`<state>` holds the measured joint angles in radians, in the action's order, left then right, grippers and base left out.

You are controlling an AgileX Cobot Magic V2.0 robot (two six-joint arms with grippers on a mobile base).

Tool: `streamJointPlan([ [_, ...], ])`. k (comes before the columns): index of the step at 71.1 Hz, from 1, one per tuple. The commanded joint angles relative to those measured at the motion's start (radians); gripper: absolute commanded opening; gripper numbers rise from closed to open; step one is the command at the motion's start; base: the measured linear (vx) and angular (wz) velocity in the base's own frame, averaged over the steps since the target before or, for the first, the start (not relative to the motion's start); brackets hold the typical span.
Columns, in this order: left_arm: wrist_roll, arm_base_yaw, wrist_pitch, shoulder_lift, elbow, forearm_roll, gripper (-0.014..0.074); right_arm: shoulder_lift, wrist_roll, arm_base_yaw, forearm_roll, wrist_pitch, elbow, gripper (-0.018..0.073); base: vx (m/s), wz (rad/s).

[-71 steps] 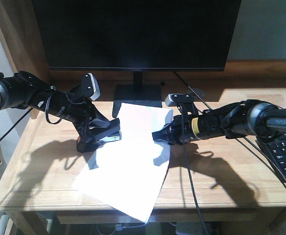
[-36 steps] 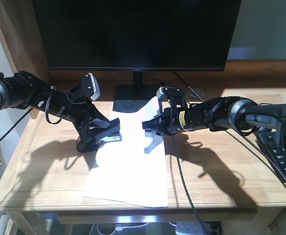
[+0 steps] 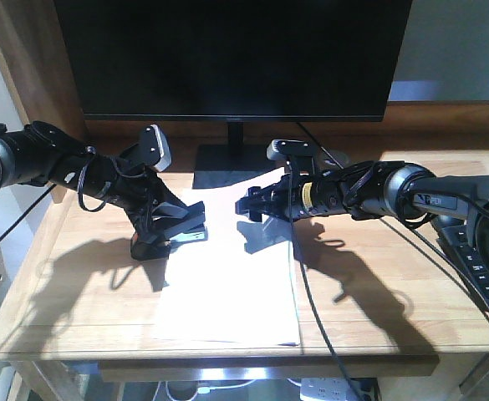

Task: Grab stapler and paper to desk for stapling
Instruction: 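Release the paper and withdraw the right gripper away from the desk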

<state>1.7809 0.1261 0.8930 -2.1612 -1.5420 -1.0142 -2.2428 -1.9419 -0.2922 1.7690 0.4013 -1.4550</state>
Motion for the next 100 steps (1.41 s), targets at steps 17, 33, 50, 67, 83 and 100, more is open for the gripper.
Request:
streamJointPlan([
  [17, -0.009, 0.002, 0.013, 0.057, -0.028, -0.050, -0.0006, 0.161, 0.008, 0.036, 0.029, -0.086, -0.025, 0.0583, 0.00, 0.00],
  [33, -0.009, 0.002, 0.013, 0.057, -0.028, -0.050, -0.0006, 0.273, 0.028, 0.141, 0.029, -0.096, 0.069, 0.0580, 0.00, 0.00],
  [50, -0.009, 0.002, 0.013, 0.057, -0.028, -0.050, -0.0006, 0.533, 0.187, 0.180, 0.029, -0.252, 0.305, 0.0580, 0.00, 0.00],
  [67, -0.009, 0.002, 0.013, 0.057, -0.028, -0.050, -0.0006, 0.866, 0.225, 0.179, 0.029, -0.386, 0.509, 0.0580, 0.00, 0.00],
  [83, -0.009, 0.002, 0.013, 0.057, -0.028, -0.050, -0.0006, 1.219, 0.228, 0.179, 0.030, -0.413, 0.666, 0.0580, 0.00, 0.00],
  [100, -0.009, 0.002, 0.013, 0.057, -0.028, -0.050, -0.0006, 1.595, 0.232, 0.179, 0.031, -0.415, 0.880, 0.0580, 0.00, 0.00],
])
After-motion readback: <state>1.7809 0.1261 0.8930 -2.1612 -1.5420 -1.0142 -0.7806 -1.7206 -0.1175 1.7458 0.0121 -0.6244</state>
